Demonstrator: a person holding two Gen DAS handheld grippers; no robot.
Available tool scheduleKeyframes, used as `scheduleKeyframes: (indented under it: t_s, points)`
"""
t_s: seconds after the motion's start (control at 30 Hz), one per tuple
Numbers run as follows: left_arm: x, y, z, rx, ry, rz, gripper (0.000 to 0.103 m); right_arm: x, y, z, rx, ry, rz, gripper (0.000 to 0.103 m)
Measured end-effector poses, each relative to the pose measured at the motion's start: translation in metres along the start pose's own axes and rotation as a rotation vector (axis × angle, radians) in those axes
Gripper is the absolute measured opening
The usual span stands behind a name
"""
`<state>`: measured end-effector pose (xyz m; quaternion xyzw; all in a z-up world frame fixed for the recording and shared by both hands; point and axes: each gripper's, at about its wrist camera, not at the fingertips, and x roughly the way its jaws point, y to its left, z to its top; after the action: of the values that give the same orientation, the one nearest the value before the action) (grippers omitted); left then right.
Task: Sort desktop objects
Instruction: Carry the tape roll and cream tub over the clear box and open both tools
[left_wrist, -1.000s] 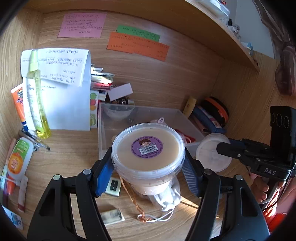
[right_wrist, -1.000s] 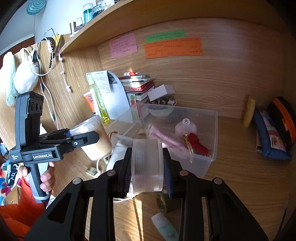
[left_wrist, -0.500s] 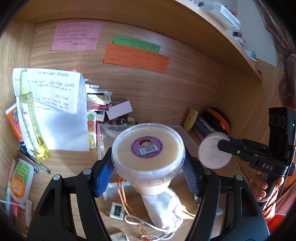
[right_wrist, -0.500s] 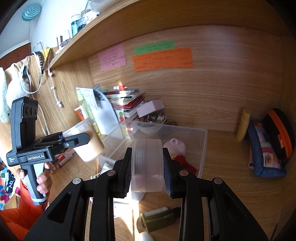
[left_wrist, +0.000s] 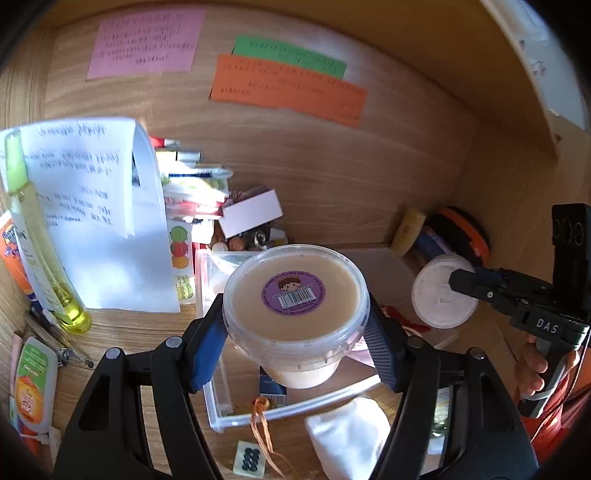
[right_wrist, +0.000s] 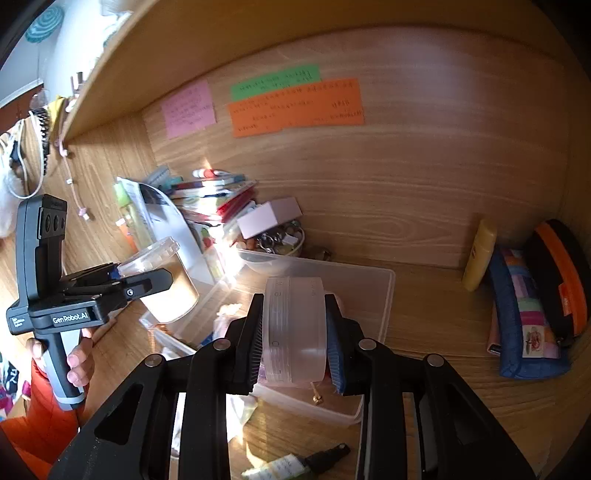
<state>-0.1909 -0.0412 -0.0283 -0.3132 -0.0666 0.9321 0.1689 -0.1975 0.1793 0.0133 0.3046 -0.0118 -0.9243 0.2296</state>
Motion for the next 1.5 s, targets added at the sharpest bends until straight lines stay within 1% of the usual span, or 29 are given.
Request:
scheduleKeyframes:
  t_s: [0.17,0.3,0.4,0.47,0.53,0.63,0.8,0.87,1.1,1.2,1.27,1.3,1.37,1.47,1.5]
  points:
    - [0.019,0.005,-0.006,-0.011,0.043,0.016,0.068,0.020,-0.007,-0.007,0.006,0.034,-0.022,0.027]
    - [0.029,0.005,-0.011,0.000,0.068,0.032,0.068,0.033,-0.009,-0.012,0.012,0.062,-0.003,0.027]
    - [0.039,0.003,-0.015,0.018,0.098,0.059,0.068,0.038,-0.005,-0.016,-0.012,0.062,-0.041,0.027]
    - [0.041,-0.002,-0.017,0.050,0.097,0.081,0.068,0.039,-0.004,-0.018,-0.024,0.063,-0.055,0.027]
    - [0.045,-0.005,-0.019,0.058,0.110,0.082,0.068,0.041,-0.002,-0.019,-0.032,0.067,-0.061,0.027]
    - [0.048,-0.011,-0.021,0.089,0.115,0.105,0.068,0.044,-0.001,-0.021,-0.044,0.075,-0.073,0.027]
    - [0.055,-0.018,-0.025,0.122,0.149,0.105,0.068,0.048,0.002,-0.024,-0.063,0.095,-0.090,0.028]
    - [0.057,-0.022,-0.028,0.146,0.148,0.128,0.069,0.049,0.004,-0.025,-0.072,0.101,-0.096,0.028]
    - [0.056,-0.022,-0.029,0.145,0.152,0.125,0.069,0.052,0.008,-0.029,-0.097,0.110,-0.106,0.030]
    - [0.055,-0.021,-0.029,0.146,0.154,0.124,0.069,0.055,0.011,-0.031,-0.111,0.122,-0.109,0.036]
    - [0.051,-0.023,-0.029,0.155,0.142,0.118,0.070,0.055,0.015,-0.033,-0.130,0.118,-0.117,0.050]
    - [0.049,-0.025,-0.029,0.157,0.131,0.112,0.071,0.054,0.017,-0.033,-0.140,0.112,-0.123,0.053]
    - [0.043,-0.026,-0.028,0.165,0.114,0.106,0.072,0.050,0.020,-0.033,-0.166,0.082,-0.145,0.065]
    - [0.036,-0.024,-0.026,0.161,0.085,0.100,0.075,0.044,0.022,-0.032,-0.173,0.044,-0.156,0.077]
    - [0.034,-0.024,-0.025,0.155,0.080,0.096,0.076,0.043,0.021,-0.032,-0.171,0.040,-0.156,0.078]
